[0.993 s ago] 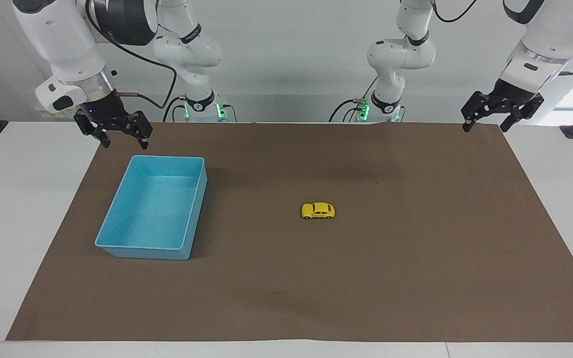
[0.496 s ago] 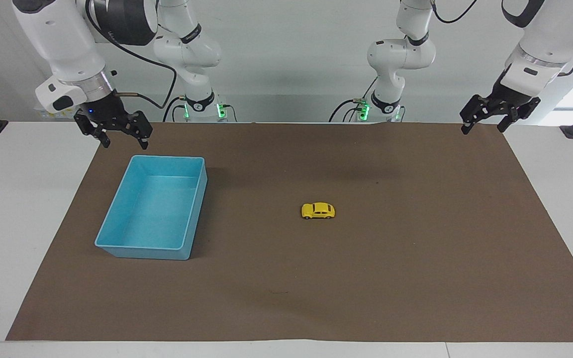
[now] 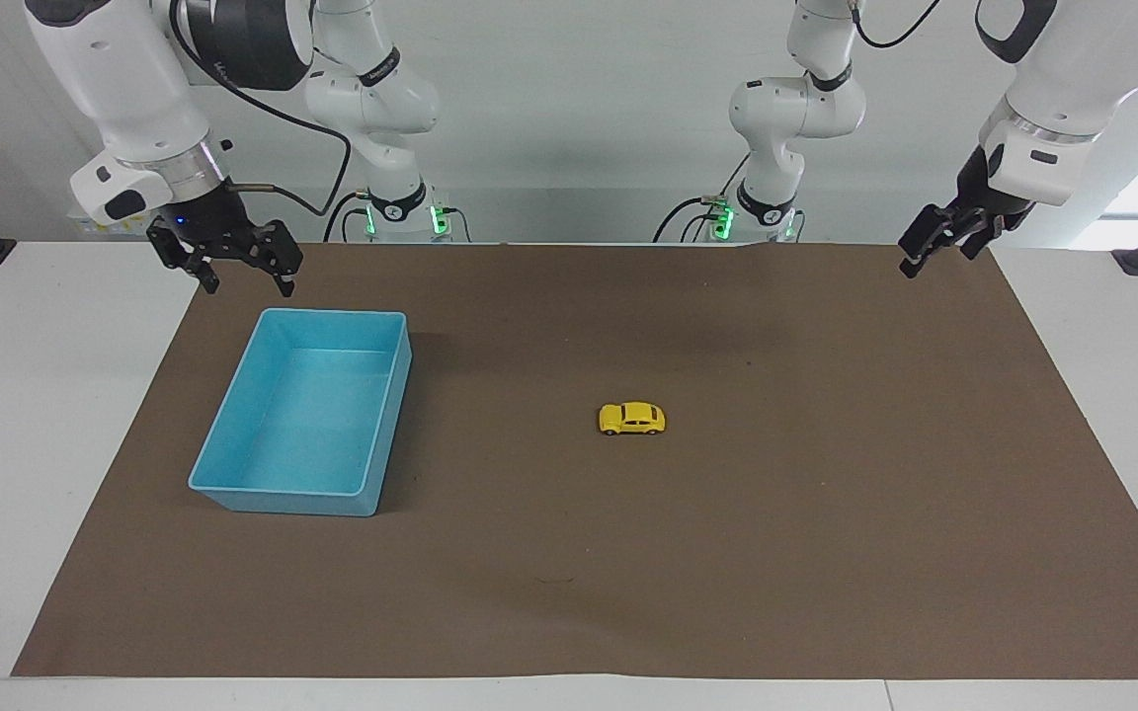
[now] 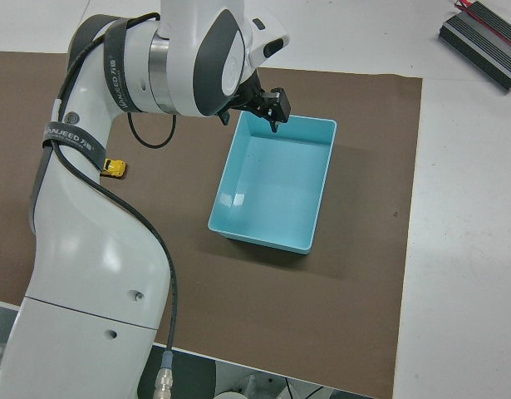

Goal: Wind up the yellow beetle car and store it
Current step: 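Move the left gripper over the yellow beetle car and lower it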

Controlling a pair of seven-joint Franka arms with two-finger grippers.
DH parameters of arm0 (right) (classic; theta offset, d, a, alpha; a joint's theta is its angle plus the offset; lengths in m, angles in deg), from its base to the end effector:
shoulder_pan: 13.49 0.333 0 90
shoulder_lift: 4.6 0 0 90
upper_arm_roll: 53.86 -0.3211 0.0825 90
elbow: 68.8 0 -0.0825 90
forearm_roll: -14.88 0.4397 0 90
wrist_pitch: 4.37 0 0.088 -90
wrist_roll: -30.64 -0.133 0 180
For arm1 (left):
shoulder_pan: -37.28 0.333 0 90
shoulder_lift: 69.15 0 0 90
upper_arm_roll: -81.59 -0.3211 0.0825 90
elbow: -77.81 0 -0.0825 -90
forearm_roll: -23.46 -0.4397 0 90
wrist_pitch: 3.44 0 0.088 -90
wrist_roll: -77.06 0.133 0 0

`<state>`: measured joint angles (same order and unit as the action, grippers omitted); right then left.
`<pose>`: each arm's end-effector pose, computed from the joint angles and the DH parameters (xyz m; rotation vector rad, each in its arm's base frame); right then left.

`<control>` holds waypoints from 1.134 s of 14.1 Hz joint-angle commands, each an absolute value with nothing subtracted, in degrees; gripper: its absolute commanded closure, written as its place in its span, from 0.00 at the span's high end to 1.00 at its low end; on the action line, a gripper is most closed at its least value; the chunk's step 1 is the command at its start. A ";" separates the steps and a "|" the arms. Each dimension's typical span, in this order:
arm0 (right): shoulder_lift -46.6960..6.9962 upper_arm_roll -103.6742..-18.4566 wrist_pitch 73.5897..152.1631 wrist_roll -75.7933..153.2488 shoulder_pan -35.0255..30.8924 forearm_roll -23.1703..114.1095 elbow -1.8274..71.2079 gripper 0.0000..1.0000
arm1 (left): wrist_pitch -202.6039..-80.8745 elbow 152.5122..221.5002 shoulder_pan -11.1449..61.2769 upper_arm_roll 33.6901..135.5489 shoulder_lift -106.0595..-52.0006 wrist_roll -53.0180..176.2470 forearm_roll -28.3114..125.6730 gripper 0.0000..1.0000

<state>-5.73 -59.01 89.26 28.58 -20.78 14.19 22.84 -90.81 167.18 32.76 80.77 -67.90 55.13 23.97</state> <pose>0.6214 -0.0252 0.5820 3.1292 -0.1137 0.0236 0.5972 -0.0398 0.6186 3.0959 0.4962 -0.0232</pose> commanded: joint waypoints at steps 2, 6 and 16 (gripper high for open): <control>-4.33 -59.23 89.94 28.00 -21.14 14.70 24.54 1.00 | -92.13 169.39 31.57 80.19 -67.12 45.54 24.24 1.00; -4.33 -59.23 89.94 28.00 -21.14 14.70 24.54 1.00 | -92.12 170.35 30.69 80.19 -67.04 34.02 25.48 1.00; -4.33 -59.23 89.94 28.00 -21.14 14.70 24.54 1.00 | -99.50 171.94 29.28 80.19 -68.35 3.87 27.32 1.00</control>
